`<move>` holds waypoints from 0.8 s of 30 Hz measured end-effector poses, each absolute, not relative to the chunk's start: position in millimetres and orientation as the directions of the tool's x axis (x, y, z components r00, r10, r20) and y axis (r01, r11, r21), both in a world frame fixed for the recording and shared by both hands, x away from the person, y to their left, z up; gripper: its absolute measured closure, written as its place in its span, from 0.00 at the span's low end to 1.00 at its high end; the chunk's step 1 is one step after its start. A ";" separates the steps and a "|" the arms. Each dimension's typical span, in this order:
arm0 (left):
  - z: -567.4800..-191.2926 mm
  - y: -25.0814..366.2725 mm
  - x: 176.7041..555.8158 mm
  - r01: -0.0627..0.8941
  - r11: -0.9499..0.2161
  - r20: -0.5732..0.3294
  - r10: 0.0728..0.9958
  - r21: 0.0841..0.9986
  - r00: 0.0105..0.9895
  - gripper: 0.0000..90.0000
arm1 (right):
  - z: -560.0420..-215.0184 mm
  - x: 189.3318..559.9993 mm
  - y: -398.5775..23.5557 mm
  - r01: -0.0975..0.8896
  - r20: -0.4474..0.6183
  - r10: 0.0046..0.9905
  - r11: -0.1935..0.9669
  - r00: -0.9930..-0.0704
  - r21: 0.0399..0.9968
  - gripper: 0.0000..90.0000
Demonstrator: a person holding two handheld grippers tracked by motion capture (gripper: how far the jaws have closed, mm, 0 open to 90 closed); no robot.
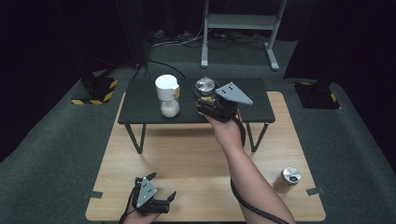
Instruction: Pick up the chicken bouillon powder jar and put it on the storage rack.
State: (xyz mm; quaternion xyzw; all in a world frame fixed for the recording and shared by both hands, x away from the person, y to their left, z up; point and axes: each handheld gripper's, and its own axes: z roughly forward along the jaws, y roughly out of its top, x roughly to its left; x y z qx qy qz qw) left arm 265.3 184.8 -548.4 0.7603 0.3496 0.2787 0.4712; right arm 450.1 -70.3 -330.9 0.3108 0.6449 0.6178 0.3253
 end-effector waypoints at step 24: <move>-548.3 184.1 265.4 0.268 -0.320 0.104 0.796 0.909 0.597 0.00 | -333.8 431.8 -81.1 0.015 -0.003 0.791 0.015 -0.612 1.000 0.00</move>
